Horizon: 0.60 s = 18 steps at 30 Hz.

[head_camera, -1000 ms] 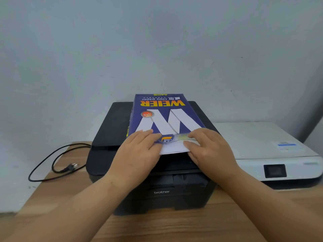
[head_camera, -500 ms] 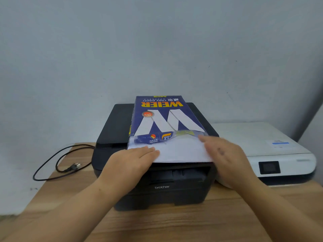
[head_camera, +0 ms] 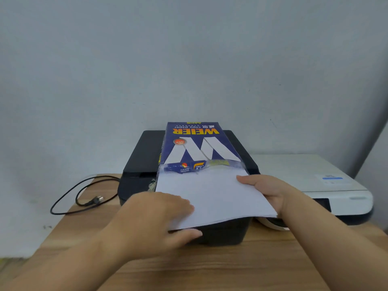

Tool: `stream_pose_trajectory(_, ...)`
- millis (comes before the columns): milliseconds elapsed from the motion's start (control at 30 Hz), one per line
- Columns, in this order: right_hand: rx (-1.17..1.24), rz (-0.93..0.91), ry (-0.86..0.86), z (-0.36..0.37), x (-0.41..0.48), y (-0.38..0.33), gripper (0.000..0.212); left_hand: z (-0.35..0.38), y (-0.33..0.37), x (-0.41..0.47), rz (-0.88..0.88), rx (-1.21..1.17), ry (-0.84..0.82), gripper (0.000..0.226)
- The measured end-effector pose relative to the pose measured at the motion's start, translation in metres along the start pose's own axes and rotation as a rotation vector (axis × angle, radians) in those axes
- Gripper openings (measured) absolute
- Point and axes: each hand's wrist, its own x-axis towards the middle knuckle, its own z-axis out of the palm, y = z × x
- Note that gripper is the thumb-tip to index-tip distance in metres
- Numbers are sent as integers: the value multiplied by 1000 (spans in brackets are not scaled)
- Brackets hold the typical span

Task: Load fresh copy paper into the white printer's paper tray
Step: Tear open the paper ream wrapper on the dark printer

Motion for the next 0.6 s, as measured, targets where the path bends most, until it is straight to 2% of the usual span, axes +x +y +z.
stream_pose_trajectory(33, -4, -10, -5, 1, -2, 1, 27, -10, 4, 1, -217, -164, -41, 68)
stream_pose_trajectory(67, 5, -16, -20, 1, -6, 2, 26, -18, 5, 2, -431, -373, -57, 71)
stream_pose_trajectory(100, 25, -16, -32, 0, -9, 4, 25, -22, 4, 5, -612, -600, -20, 59)
stream_pose_trajectory(167, 38, -3, -42, -3, -19, 10, 21, -19, -4, 8, -902, -909, 99, 44)
stream_pose_trajectory(233, 25, 18, -50, -7, -31, 18, 20, -17, -6, 5, -1121, -1169, 26, 49)
stream_pose_trajectory(333, -2, 52, -82, -13, -49, 32, 24, -11, -1, -3, -1236, -1453, -144, 48)
stream_pose_trajectory(433, -5, 65, -104, -20, -69, 45, 26, -8, 10, -9, -1260, -1581, -151, 33)
stream_pose_trajectory(600, -66, 34, -109, -32, -103, 55, 27, -13, 37, -21, -1201, -1448, -136, 19)
